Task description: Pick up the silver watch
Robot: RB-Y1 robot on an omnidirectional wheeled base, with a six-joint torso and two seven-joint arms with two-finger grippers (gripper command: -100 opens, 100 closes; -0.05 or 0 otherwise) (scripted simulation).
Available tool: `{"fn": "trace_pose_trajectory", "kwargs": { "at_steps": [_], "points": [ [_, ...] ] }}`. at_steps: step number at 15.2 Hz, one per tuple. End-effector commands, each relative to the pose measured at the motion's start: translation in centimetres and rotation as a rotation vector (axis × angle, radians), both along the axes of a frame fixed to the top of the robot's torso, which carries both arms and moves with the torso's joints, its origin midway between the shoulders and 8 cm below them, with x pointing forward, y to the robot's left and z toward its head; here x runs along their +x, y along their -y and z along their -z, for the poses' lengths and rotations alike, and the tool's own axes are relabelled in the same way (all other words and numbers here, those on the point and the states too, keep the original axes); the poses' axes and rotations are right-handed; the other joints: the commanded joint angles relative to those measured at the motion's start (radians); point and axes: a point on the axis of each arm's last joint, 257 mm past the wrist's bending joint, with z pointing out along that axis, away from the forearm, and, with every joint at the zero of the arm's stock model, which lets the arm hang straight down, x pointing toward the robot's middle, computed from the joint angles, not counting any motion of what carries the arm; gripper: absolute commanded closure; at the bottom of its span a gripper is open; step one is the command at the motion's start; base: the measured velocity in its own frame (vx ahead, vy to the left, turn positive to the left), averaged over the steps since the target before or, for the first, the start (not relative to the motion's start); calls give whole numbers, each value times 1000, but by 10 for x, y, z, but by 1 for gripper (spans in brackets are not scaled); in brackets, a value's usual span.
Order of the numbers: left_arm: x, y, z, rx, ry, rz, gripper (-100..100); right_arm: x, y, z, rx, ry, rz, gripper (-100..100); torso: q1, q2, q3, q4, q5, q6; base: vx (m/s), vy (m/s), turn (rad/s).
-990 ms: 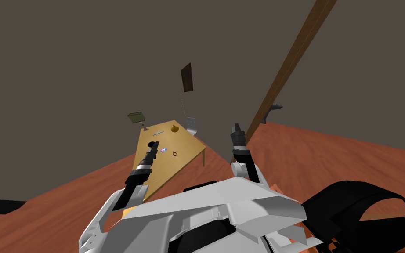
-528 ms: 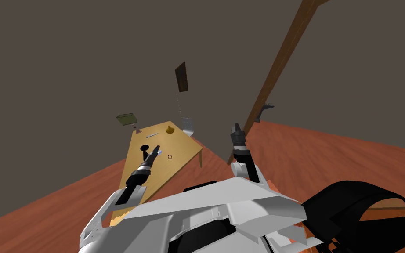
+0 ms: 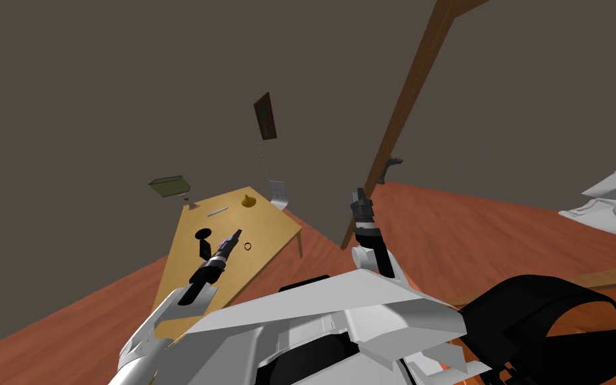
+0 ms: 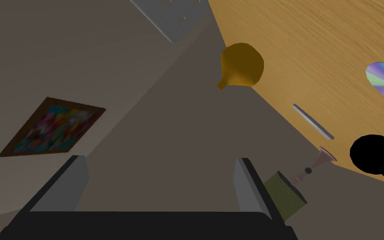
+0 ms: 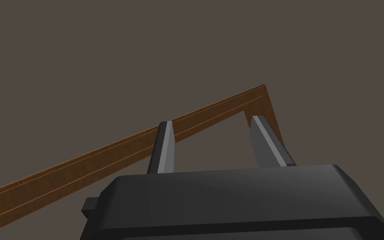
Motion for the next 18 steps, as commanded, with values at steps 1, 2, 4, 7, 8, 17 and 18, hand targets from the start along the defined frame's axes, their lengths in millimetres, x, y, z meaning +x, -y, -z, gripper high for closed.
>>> {"fn": "trace_pose_trajectory", "kwargs": {
  "at_steps": [1, 2, 4, 7, 8, 17, 18],
  "points": [
    [-5, -11, 19, 15, -63, -25, -100, 0, 0, 0, 0, 0, 0, 0, 0, 0, 0, 0, 0, 0, 46, -59, -136],
    [-5, -11, 19, 15, -63, -25, -100, 0, 0, 0, 0, 0, 0, 0, 0, 0, 0, 0, 0, 0, 33, -41, -41],
    [-9, -25, 39, 32, -124, -46, -100, 0, 0, 0, 0, 0, 0, 0, 1, 1, 1, 0, 0, 0, 37, -43, -94],
    [-17, -46, 70, 61, -230, -82, -100, 0, 0, 0, 0, 0, 0, 0, 1, 0, 0, 0, 0, -1, 53, -42, -127],
    [-21, -51, 77, 61, -245, -91, -100, 0, 0, 0, 0, 0, 0, 0, 1, 0, 0, 0, 0, 0, 52, -44, -105],
    [-59, -98, 143, 112, -476, -180, -100, 0, 0, 0, 0, 0, 0, 0, 1, 0, 0, 0, 0, -1, 46, -32, -88],
    [-66, -105, 153, 122, -519, -194, -100, 0, 0, 0, 0, 0, 0, 0, 1, 0, 0, 0, 0, -1, 60, -25, -86]
  ]
}}
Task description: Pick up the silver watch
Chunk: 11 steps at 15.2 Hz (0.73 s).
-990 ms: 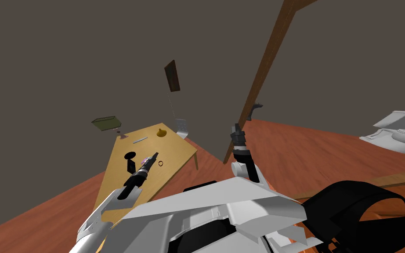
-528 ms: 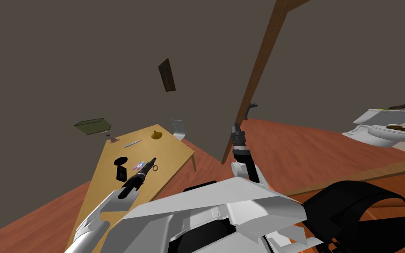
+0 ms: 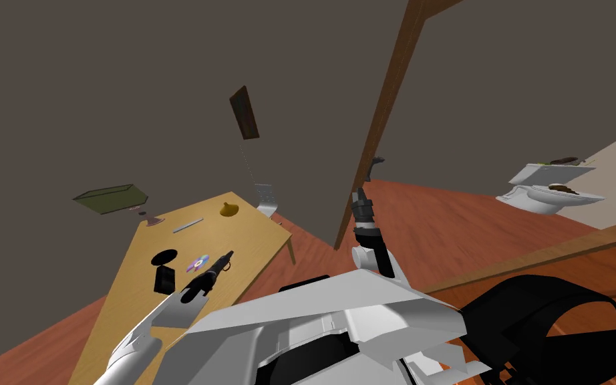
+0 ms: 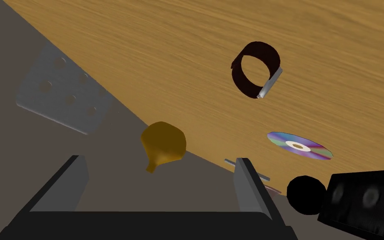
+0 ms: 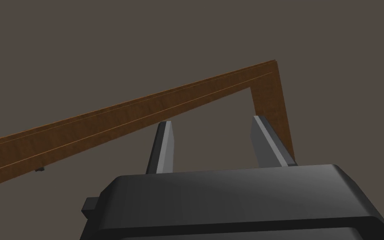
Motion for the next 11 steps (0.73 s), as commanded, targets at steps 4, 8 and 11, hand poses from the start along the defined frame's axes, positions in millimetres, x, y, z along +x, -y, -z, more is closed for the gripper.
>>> {"fn": "trace_pose_trajectory", "kwargs": {
  "at_steps": [4, 8, 11],
  "points": [
    [-24, -22, 28, 23, -101, -44, -100, 0, 0, 0, 0, 0, 0, 0, 1, 1, 1, 0, 0, 0, 40, -17, -53],
    [-48, -40, 49, 46, -194, -82, -100, 0, 0, 0, 0, 0, 0, 0, 0, 0, 0, 0, 0, 0, 54, -23, -80],
    [-70, -55, 64, 68, -273, -115, -100, 0, 0, 0, 0, 0, 0, 0, 1, 1, 1, 0, 0, 0, 40, -13, -50]
  ]
}}
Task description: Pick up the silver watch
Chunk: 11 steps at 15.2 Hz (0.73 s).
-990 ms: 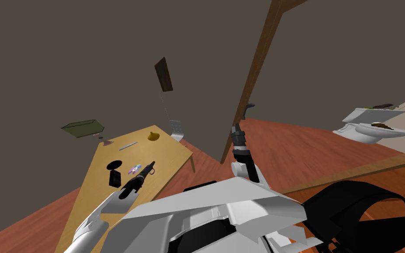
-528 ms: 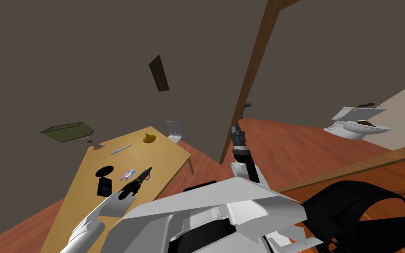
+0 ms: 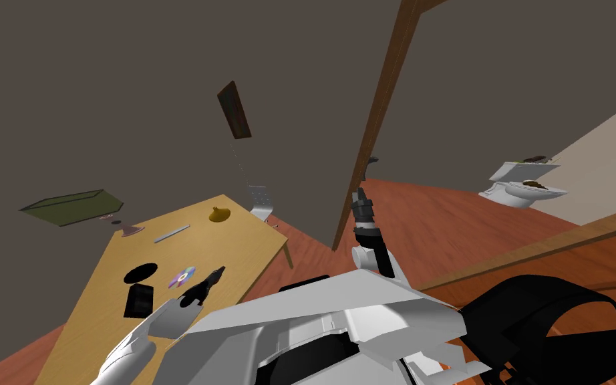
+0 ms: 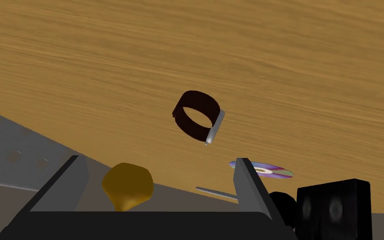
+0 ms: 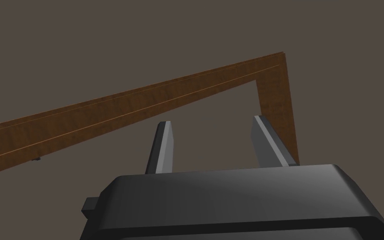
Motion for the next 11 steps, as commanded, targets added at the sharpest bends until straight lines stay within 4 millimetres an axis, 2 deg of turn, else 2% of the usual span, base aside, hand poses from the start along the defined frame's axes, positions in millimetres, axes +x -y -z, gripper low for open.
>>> {"fn": "trace_pose_trajectory", "kwargs": {
  "at_steps": [1, 5, 8, 11],
  "points": [
    [-19, -13, 11, 19, -66, -28, -100, 0, 0, 0, 0, 0, 0, 0, 0, 0, 0, 0, 0, 0, 57, -24, -101],
    [-48, -32, 24, 51, -161, -65, -100, 0, 0, 0, 0, 0, 0, 0, -1, -2, -1, 0, 0, 0, 73, -24, -81],
    [-48, -32, 24, 51, -161, -65, -100, 0, 0, 0, 0, 0, 0, 0, 0, 0, 0, 0, 0, 0, 38, -9, -19],
    [-53, -33, 33, 52, -161, -74, -100, 0, 0, 0, 0, 0, 0, 0, 2, 1, 1, 0, 0, 0, 26, 32, -32]
  ]
}}
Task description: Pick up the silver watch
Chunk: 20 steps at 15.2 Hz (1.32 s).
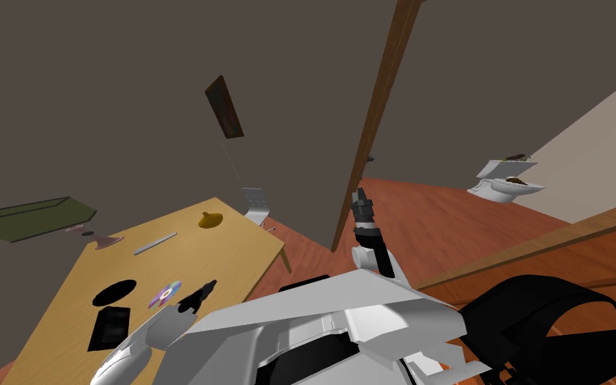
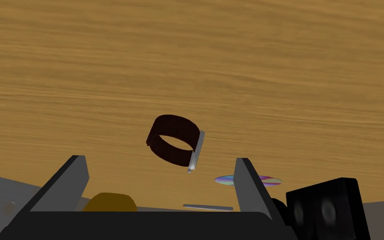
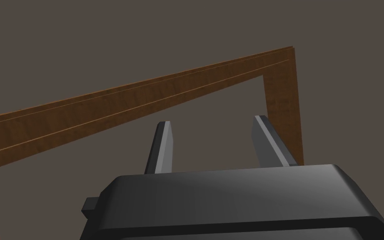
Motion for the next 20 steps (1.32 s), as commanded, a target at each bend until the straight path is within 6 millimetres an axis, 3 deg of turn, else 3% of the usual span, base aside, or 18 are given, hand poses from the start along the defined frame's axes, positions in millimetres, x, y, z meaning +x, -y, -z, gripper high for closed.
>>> {"fn": "trace_pose_trajectory", "kwargs": {
  "at_steps": [1, 6, 7, 20],
  "points": [
    [-2, 1, 4, -1, 2, -2, -100, 0, 0, 0, 0, 0, 0, 0, 0, 0, 0, 0, 0, 0, 25, 46, -23],
    [-5, 1, 10, -2, 1, -6, -100, 0, 0, 0, 0, 0, 0, 0, 0, 1, 0, 0, 0, 0, 18, 30, -16],
    [-5, 1, 11, -2, 2, -6, 100, 0, 0, 0, 0, 0, 0, 0, -1, 1, 1, 0, 0, 0, 4, 7, -1],
    [3, 0, -5, 0, 0, 6, 100, 0, 0, 0, 0, 0, 0, 0, -3, 6, 4, 3, 0, -1, -14, -22, 16]
  ]
}}
